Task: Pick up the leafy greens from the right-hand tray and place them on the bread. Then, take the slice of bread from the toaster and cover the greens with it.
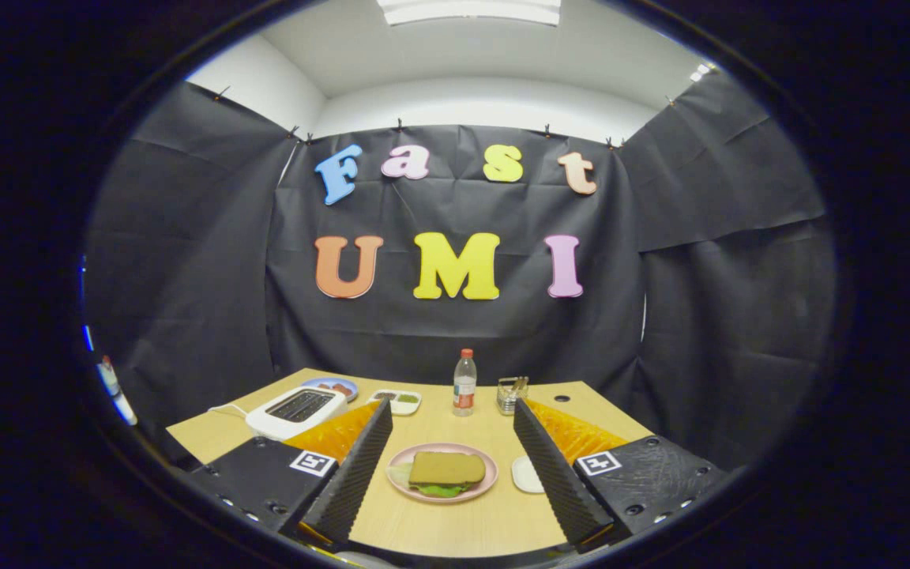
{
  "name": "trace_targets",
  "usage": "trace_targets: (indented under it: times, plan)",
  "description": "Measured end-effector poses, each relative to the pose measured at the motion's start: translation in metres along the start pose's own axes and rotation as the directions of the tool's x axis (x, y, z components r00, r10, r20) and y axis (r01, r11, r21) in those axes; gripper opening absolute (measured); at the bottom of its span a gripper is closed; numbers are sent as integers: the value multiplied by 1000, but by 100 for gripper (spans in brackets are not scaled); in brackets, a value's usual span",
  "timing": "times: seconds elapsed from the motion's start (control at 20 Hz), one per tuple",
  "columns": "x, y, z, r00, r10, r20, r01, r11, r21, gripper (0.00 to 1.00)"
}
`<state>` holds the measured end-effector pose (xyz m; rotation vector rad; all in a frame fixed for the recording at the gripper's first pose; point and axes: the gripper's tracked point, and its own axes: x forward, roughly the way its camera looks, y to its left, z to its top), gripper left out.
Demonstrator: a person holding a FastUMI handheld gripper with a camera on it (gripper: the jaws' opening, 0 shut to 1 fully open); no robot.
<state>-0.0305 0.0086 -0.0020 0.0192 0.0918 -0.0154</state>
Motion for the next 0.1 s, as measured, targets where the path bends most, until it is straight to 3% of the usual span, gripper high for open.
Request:
trace_targets:
  times: [0.1]
  plan:
    - [1,4,-4,1000,7,-7,-7,1000,-1,95]
